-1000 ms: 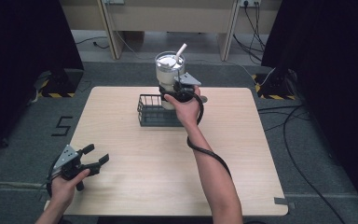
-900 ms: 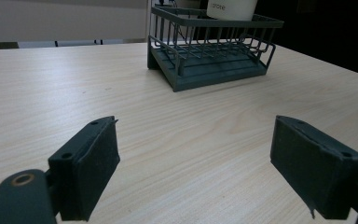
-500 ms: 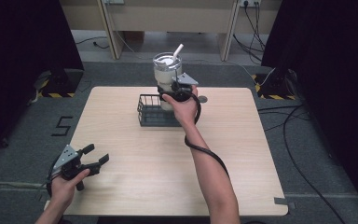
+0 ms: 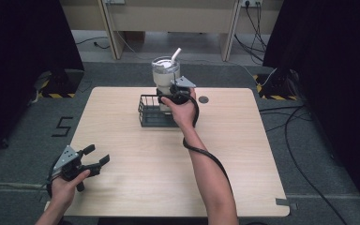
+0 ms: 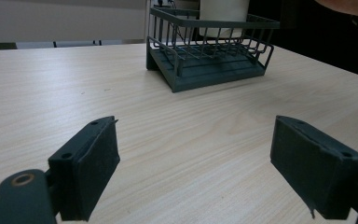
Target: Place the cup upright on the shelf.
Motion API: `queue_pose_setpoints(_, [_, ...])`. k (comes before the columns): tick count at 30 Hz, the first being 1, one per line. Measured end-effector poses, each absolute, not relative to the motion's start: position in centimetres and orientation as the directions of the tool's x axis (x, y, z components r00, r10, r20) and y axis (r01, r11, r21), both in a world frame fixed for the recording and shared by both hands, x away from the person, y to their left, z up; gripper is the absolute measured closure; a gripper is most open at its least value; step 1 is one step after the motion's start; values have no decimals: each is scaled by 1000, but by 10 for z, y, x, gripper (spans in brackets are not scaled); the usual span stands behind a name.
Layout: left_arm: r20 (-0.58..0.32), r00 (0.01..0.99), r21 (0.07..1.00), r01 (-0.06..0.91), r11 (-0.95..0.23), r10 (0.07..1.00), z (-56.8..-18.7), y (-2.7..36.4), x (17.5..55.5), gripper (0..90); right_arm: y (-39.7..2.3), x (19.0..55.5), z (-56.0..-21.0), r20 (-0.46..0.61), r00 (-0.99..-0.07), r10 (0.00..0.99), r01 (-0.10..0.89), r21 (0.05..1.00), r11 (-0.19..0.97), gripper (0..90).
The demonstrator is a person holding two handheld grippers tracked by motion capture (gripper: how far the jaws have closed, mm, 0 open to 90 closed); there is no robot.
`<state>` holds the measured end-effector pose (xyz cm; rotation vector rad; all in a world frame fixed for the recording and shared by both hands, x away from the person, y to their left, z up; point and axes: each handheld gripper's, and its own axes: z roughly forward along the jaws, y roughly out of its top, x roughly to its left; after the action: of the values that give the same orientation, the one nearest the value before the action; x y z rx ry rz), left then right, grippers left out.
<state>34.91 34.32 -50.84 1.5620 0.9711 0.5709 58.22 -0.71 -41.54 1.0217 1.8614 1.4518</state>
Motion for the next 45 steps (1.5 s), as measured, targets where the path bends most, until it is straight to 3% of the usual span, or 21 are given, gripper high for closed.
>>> queue_pose_setpoints(15, [-146, 543, 962, 273, -8, 827, -508, 343, 349, 146, -6, 579, -432, 28, -546, 837, 245, 961, 127, 111])
queue_pose_setpoints(45, [-141, 546, 962, 274, -17, 826, -509, 341, 348, 146, -12, 568, -443, 31, -557, 830, 189, 978, 90, 72])
